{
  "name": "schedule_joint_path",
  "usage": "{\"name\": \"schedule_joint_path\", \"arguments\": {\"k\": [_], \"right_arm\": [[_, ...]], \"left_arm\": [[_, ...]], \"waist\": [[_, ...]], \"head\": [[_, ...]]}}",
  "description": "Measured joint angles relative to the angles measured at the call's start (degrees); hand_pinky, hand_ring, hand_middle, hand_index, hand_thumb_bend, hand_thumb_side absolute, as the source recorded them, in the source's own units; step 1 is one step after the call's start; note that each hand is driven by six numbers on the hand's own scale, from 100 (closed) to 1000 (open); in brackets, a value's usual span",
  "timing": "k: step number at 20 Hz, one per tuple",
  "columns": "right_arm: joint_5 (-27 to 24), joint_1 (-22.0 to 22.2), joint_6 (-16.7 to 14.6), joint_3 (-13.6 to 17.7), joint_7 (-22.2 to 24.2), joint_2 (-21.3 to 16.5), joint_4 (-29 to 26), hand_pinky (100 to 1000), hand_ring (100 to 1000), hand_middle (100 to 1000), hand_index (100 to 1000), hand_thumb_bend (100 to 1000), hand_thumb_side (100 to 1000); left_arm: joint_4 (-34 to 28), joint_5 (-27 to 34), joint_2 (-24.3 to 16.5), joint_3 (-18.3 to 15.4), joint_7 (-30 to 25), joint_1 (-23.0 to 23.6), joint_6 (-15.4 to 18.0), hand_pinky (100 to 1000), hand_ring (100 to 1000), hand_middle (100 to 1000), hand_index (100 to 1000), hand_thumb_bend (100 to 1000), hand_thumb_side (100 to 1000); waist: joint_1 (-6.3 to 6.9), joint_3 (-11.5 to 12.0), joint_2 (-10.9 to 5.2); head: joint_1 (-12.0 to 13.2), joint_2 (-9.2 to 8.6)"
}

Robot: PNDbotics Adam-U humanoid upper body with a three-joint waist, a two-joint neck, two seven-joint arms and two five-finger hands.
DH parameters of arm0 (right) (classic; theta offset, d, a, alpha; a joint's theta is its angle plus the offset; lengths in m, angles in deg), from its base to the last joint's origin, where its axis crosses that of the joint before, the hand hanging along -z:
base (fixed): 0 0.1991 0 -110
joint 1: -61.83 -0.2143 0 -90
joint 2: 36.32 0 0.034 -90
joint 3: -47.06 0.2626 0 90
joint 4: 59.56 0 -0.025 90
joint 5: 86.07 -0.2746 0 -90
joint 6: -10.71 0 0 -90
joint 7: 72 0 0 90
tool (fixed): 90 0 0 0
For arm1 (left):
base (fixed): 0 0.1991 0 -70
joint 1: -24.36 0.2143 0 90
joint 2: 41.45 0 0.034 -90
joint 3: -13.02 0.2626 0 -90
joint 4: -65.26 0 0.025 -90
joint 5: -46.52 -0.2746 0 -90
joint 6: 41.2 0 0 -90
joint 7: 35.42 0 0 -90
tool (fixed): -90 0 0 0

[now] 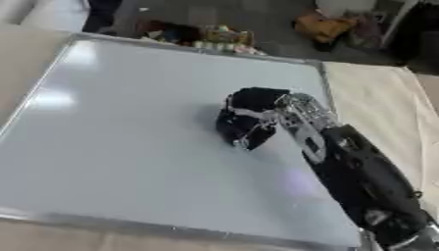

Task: Wipe the whiteboard clean with a brush.

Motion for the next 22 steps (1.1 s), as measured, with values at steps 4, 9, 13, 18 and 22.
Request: {"name": "schedule_joint_path", "arguments": {"k": [4, 9, 13, 18, 22], "right_arm": [[-0.8, 0.1, -0.4, -1.0, 0.5, 0.0, -1.4, 575, 583, 174, 176, 100, 172], [-1.3, 0.2, -0.1, -1.3, 1.1, 0.0, -2.1, 574, 582, 174, 177, 100, 143], [-0.9, 0.2, 0.5, -1.0, 0.6, 0.1, -1.9, 572, 585, 177, 180, 100, 150], [1.7, 0.1, 1.8, 0.5, -1.9, 0.3, 0.2, 571, 591, 181, 184, 100, 160], [4.6, -0.4, 3.0, 2.7, -5.0, 0.6, 2.9, 572, 593, 182, 185, 100, 163]], "left_arm": [[0.0, 0.0, 0.0, -0.1, 0.1, 0.0, -0.1, 718, 583, 540, 391, 316, 871], [0.0, 0.0, 0.0, -0.1, 0.1, 0.0, 0.0, 719, 583, 540, 391, 316, 871], [0.0, 0.0, 0.0, -0.1, 0.2, 0.0, 0.0, 719, 582, 540, 391, 316, 872], [0.0, 0.0, 0.0, -0.1, 0.2, 0.0, 0.1, 719, 581, 539, 391, 314, 872], [0.0, 0.0, 0.0, -0.1, 0.2, 0.0, 0.1, 719, 581, 539, 391, 313, 872]], "waist": [[0.0, 0.0, 0.11], [0.01, 0.0, 0.25], [0.12, 0.0, 0.3], [0.19, 0.0, 0.3], [0.29, 0.0, 0.3]], "head": [[-0.2, 0.0], [-0.2, 0.0], [-0.2, 0.0], [-0.2, 0.0], [-0.2, 0.0]]}}
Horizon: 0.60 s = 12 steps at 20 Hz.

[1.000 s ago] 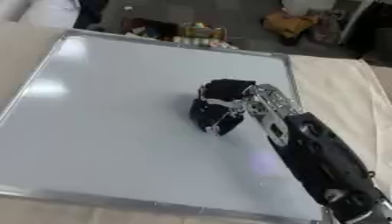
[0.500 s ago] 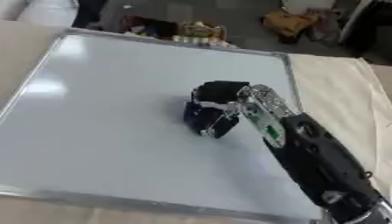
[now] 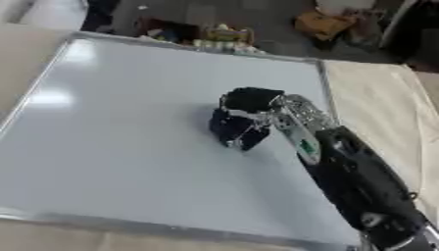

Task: Wipe the whiteboard clean with a brush.

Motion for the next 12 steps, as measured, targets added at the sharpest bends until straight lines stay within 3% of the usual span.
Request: {"name": "schedule_joint_path", "arguments": {"k": [12], "right_arm": [[6.2, -1.7, 2.2, 4.5, -7.5, 0.0, 6.9, 570, 595, 183, 187, 100, 169]], "left_arm": [[0.0, 0.0, 0.0, 0.0, 0.1, 0.0, 0.1, 720, 581, 539, 391, 311, 871]], "waist": [[0.03, 0.0, 0.01]], "head": [[0.1, 0.0]]}}
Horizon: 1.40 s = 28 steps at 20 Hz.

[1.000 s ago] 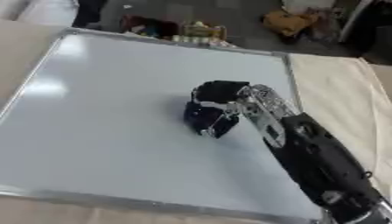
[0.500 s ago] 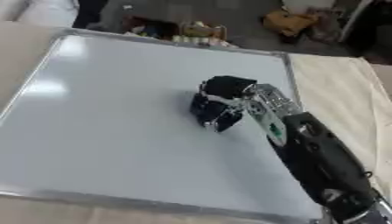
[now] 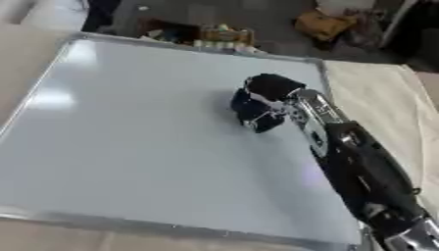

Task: Wipe the whiteboard clean with a brush.

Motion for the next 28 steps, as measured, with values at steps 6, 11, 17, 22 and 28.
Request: {"name": "schedule_joint_path", "arguments": {"k": [6, 11, 17, 22, 28], "right_arm": [[1.6, -1.0, 1.0, 1.4, -1.9, -0.1, 2.7, 570, 596, 184, 187, 100, 171], [2.7, -1.6, 1.8, 2.4, -3.0, -0.1, 4.5, 569, 595, 183, 187, 100, 175], [3.4, -1.9, 2.0, 2.8, -3.8, -0.1, 5.3, 569, 595, 183, 187, 100, 175], [3.4, -1.9, 1.4, 2.6, -3.8, -0.2, 5.2, 567, 590, 179, 185, 100, 169], [1.7, -0.9, -0.7, 1.1, -1.7, -1.0, 3.2, 564, 586, 177, 185, 100, 167]], "left_arm": [[0.0, 0.0, 0.0, 0.0, 0.0, 0.0, 0.0, 720, 580, 538, 391, 310, 872], [0.0, 0.0, 0.0, 0.0, 0.0, 0.0, 0.0, 721, 580, 538, 391, 310, 872], [0.0, 0.0, 0.0, 0.0, 0.0, -0.1, 0.0, 721, 580, 538, 391, 310, 872], [0.0, 0.0, 0.0, 0.0, 0.0, -0.1, 0.0, 721, 580, 538, 391, 310, 871], [0.0, 0.0, 0.0, 0.0, 0.0, -0.1, 0.0, 722, 580, 539, 391, 312, 869]], "waist": [[0.0, 0.1, 0.03], [-0.03, 0.2, 0.03], [-0.04, 0.2, 0.04], [-0.15, 0.2, 0.04], [-0.19, 0.0, -0.02]], "head": [[0.1, -0.01], [0.2, -0.03], [0.2, -0.04], [0.2, -0.04], [0.2, -0.04]]}}
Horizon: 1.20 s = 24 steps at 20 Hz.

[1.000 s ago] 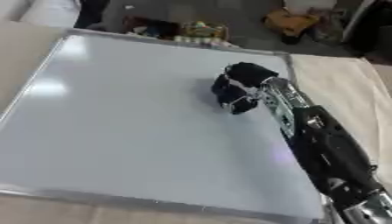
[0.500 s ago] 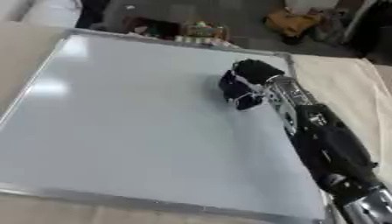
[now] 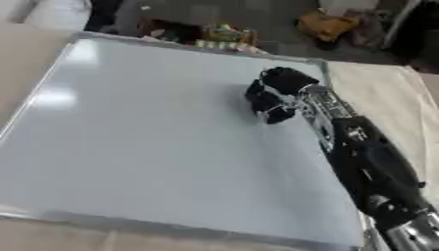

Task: Wipe the whiteboard clean with a brush.

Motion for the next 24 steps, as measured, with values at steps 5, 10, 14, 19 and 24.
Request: {"name": "schedule_joint_path", "arguments": {"k": [5, 10, 14, 19, 24], "right_arm": [[-2.5, 1.4, -1.7, -1.9, 2.9, -0.3, -3.0, 563, 583, 177, 186, 100, 170], [-4.3, 2.2, -2.8, -3.7, 5.9, -0.2, -5.3, 560, 578, 175, 185, 100, 166], [-5.8, 2.6, -3.2, -4.9, 7.5, 0.2, -7.1, 560, 571, 172, 184, 100, 164], [-7.6, 2.7, -3.4, -6.2, 9.2, 1.6, -8.9, 556, 563, 169, 182, 100, 178], [-9.0, 3.0, -3.3, -7.2, 10.7, 2.8, -9.9, 552, 556, 166, 181, 100, 160]], "left_arm": [[0.0, 0.0, 0.0, 0.0, 0.0, 0.0, -0.1, 722, 581, 539, 391, 313, 869], [0.0, 0.0, 0.0, 0.0, 0.0, 0.0, -0.3, 722, 581, 539, 391, 315, 868], [0.0, 0.1, 0.0, 0.0, 0.0, 0.0, -0.5, 722, 581, 539, 391, 316, 866], [0.0, 0.1, 0.0, 0.0, 0.0, 0.0, -0.6, 722, 581, 539, 391, 320, 871], [0.0, 0.1, 0.0, 0.0, 0.2, 0.0, -0.8, 722, 582, 539, 391, 319, 863]], "waist": [[-0.03, -0.3, -0.35], [-0.08, -0.3, -0.69], [-0.16, -0.3, -0.85], [-0.2, -0.3, -1.07], [-0.19, -0.3, -1.43]], "head": [[0.0, 0.0], [0.0, 0.0], [0.0, 0.0], [0.0, 0.03], [-0.1, 0.29]]}}
